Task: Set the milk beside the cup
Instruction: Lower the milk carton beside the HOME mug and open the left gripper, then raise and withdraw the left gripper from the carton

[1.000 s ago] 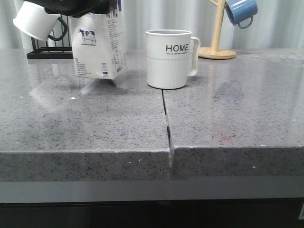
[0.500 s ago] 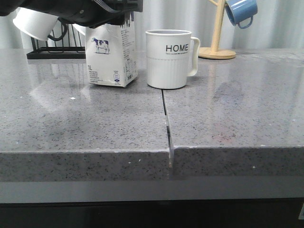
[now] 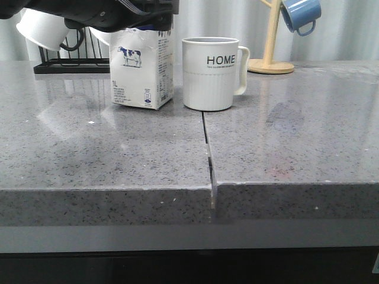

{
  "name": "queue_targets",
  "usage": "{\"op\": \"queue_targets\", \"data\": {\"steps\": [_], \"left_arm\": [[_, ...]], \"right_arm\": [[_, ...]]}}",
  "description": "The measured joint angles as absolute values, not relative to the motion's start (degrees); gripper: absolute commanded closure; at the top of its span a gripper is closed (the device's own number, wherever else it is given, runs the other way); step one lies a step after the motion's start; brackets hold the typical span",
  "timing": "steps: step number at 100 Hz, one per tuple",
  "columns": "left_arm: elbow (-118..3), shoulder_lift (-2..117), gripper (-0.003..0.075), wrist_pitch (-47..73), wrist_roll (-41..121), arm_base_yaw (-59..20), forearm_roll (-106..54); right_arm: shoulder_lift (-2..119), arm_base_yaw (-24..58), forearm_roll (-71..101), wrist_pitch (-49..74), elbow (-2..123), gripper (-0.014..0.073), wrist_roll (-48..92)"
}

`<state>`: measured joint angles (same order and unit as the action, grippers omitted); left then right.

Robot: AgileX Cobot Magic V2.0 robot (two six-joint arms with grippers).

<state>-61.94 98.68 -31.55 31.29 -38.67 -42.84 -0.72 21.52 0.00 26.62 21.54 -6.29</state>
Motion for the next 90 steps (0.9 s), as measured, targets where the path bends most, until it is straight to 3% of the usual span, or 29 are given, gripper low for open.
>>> {"op": "queue_targets", "data": {"steps": [66,76,90], "left_arm": [[-52.44,88.1,0.0069,-30.93,31.33,-40.97,-42.4],[-49.39,84.38,0.0113,-30.93,29.6,-41.06,-40.0],[-45.38,78.94,0.0236,-30.65,25.67,-40.94,-35.2]], "right_arm": [[-0.72,21.52,0.0,26.62,21.54,0.0662,-6.32],[-0.72,21.52,0.0,26.62,21.54,0.0662,-6.32],[-0.72,21.52,0.0,26.62,21.54,0.0662,-6.32]]}}
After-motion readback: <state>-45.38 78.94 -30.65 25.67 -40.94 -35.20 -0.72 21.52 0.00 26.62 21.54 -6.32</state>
